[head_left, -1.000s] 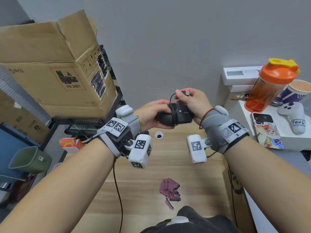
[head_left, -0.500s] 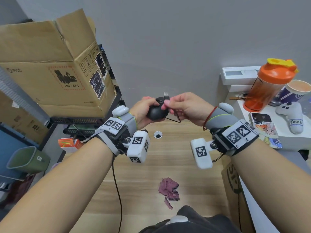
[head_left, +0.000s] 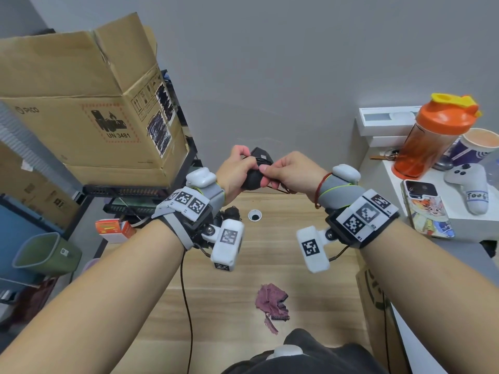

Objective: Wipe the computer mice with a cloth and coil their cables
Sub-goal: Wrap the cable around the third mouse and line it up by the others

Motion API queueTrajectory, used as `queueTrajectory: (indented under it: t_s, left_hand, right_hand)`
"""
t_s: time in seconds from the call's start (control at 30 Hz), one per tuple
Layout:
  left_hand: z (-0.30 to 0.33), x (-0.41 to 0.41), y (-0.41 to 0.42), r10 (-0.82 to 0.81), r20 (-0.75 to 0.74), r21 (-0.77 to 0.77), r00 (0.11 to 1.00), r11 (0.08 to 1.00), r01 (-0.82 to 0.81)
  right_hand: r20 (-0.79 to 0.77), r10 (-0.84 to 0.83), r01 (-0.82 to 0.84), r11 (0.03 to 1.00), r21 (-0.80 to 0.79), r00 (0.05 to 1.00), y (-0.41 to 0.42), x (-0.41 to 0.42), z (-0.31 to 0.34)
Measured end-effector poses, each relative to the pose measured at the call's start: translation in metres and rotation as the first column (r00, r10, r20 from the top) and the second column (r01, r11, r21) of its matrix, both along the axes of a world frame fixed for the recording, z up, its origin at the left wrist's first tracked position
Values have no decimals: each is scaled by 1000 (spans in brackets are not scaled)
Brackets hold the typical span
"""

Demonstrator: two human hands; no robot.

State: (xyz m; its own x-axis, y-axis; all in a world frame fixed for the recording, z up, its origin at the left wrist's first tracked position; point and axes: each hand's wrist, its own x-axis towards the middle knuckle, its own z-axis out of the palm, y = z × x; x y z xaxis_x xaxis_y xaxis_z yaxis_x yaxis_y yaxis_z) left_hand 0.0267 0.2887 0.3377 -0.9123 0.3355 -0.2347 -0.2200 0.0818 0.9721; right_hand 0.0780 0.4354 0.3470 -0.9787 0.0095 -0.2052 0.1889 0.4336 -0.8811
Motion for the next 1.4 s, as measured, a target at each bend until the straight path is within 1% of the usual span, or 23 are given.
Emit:
queueTrajectory:
  t_s: [0.03,0.1,0.13,0.17,0.2,0.23,0.3,0.33,0.37,0.4,0.47,0.63,0.77,0.87,0.93,1.03,1.1,1.13,1.2,1.3,1.33,1.4]
  left_hand:
    - [2,2,1,-13,-12,-17,1000,1000,13]
    - [5,3,2,-19,-21,-33,1000,999,18]
    - [5,4,2,-23,-24,-38,999,999,22]
    - [5,3,2,-33,-29,-49,999,998,31]
    - [5,4,1,-49,-30,-62,998,997,47]
    - [4,3,0,-69,-26,-68,997,995,68]
    - [2,4,-1,-119,-9,-56,993,991,118]
    - [1,4,-2,-142,-6,-55,990,988,142]
    - [-1,4,-2,-163,-9,-59,987,985,162]
    - [-2,4,-2,-181,-17,-67,983,982,179]
    - [-4,5,-3,-216,-45,-99,975,972,211]
    - [-7,9,-4,-308,-111,-237,945,931,276]
    - [-11,11,-5,-323,-71,-297,944,910,289]
    - [-12,10,-6,-340,-44,-309,939,899,311]
    - [-12,11,-7,-402,-42,-391,915,849,356]
    - [-7,19,-6,-501,-21,-491,865,759,427]
    - [-5,25,-3,-535,13,-476,845,739,476]
    - [-4,27,-2,-539,32,-449,841,744,494]
    - [-3,27,-1,-531,67,-386,845,767,513]
    - [0,26,0,-508,87,-278,857,814,511]
    - [1,25,0,-487,75,-237,870,839,490]
    - [2,21,1,-406,85,-108,910,904,413]
  right_hand:
    - [-50,-36,40,995,93,998,0,0,0]
    - [-170,-126,167,952,256,977,2,-2,-2]
    - [-233,-172,240,923,302,957,3,-3,-2]
    - [-290,-206,296,904,309,934,4,-4,-2]
    - [-319,-223,318,904,284,921,5,-5,-2]
    - [-312,-225,300,928,221,923,6,-5,-2]
    - [-202,-204,205,979,-17,958,10,-3,-3]
    - [-134,-183,166,977,-131,974,12,-2,-5]
    - [-81,-160,141,969,-202,984,14,-2,-7]
    - [-52,-143,127,965,-230,988,15,-3,-9]
    - [-39,-124,111,965,-236,992,14,-5,-10]
    - [-7,-130,125,965,-228,991,10,-7,-10]
    - [56,-116,125,972,-199,992,8,-7,-8]
    - [57,-186,193,965,-175,981,6,-9,-7]
    - [33,-260,261,941,-217,965,7,-12,-7]
    - [25,-335,317,862,-396,942,13,-19,-8]
    - [19,-369,333,814,-476,929,22,-24,-11]
    - [8,-378,337,814,-473,926,26,-26,-14]
    - [-19,-383,342,844,-414,923,31,-29,-20]
    - [-37,-367,344,899,-273,930,37,-31,-29]
    - [-25,-340,325,916,-235,940,38,-30,-31]
    - [50,-275,280,933,-226,960,38,-28,-35]
